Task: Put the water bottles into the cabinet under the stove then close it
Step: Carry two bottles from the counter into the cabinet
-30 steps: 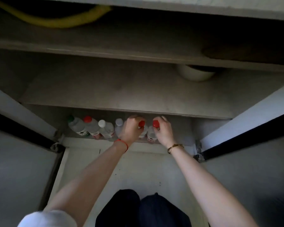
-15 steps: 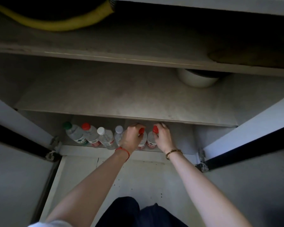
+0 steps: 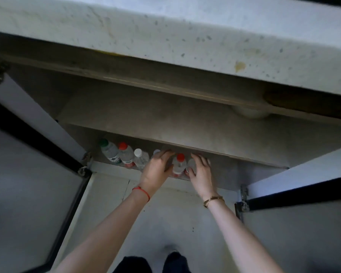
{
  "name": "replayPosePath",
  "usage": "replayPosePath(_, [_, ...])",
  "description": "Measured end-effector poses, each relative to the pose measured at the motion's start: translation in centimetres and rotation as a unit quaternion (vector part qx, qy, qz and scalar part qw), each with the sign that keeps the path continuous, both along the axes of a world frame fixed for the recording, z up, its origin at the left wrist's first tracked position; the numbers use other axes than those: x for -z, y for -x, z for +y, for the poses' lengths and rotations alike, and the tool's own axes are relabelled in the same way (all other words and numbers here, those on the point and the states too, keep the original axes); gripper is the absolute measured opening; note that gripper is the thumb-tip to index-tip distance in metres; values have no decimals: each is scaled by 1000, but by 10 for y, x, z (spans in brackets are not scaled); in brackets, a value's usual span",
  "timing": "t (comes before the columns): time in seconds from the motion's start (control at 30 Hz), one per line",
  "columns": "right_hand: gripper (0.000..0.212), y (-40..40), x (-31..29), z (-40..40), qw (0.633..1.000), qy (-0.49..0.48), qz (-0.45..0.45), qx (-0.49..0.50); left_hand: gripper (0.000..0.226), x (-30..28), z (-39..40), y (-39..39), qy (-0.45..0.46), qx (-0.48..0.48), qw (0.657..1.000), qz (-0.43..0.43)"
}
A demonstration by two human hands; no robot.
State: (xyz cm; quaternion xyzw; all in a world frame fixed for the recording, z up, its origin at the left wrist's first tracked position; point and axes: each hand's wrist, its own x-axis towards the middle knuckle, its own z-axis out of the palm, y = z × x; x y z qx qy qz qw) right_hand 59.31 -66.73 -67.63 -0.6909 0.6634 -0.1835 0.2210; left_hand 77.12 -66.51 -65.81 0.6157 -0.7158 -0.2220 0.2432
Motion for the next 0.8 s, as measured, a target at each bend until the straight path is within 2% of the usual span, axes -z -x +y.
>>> replayPosePath(0.3, [49,-60,-34,31,992,87,-19,-89,43,-21,60,-54,107,-65,992,3])
replayPosePath(0.53, [51,-105,-52,86,977,150,-56,-141,40,-31,148,-104,188,-111,976,-3])
replayPosePath(0.8, [49,-163,-118,165,935,267,-89,-217,44,-69,260,-157,244,-193,950,-11])
